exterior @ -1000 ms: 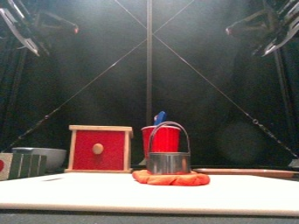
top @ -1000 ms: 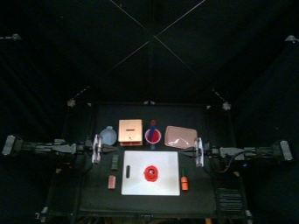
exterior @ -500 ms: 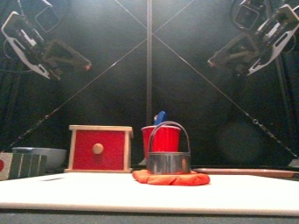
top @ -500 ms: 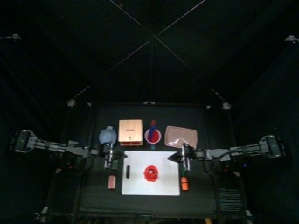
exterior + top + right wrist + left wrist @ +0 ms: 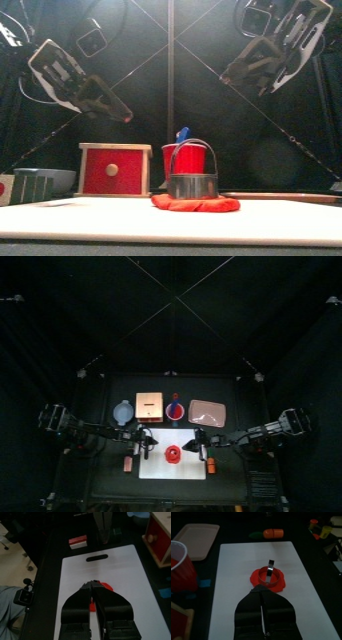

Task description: Cut dough and remove excess

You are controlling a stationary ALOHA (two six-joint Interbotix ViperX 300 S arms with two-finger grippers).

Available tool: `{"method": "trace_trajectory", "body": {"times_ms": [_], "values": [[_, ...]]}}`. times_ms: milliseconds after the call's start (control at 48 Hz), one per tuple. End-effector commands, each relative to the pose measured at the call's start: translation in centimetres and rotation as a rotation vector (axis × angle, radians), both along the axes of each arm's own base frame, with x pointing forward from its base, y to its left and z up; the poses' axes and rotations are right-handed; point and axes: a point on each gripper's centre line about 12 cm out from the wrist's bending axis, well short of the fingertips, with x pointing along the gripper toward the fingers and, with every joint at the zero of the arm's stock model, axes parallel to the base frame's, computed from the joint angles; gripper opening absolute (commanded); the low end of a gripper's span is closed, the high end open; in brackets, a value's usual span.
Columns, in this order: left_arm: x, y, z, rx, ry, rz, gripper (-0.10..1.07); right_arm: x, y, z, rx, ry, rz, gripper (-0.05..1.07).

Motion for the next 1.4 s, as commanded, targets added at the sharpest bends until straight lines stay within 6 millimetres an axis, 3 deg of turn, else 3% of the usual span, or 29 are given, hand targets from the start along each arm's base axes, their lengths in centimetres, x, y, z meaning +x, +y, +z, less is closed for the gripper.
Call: {"method": "trace_trajectory", "body": {"times_ms": [0, 354, 438, 875, 1375], "values": [[1.7, -0.4, -0.3, 0.002, -0.003, -0.008, 0.17, 0.7, 0.2, 0.5, 0.009, -0.012, -0.002, 0.15], [4.2, -2.2, -3.2, 0.021, 0.062, -0.057, 0.28, 3.2, 1.0, -2.2, -0.006, 0.092, 0.01, 0.65], [4.6, -2.2, -3.7, 0.022, 0.073, -0.057, 0.28, 3.8, 1.1, -2.6, -0.008, 0.111, 0.012, 0.71], [5.7, -2.9, -4.8, 0.025, 0.091, -0.069, 0.28, 5.5, 1.2, -4.3, -0.014, 0.161, 0.01, 0.73], [5.9, -2.8, -5.6, 0.024, 0.107, -0.064, 0.28, 6.3, 0.0, -5.3, 0.008, 0.193, -0.042, 0.76]]}}
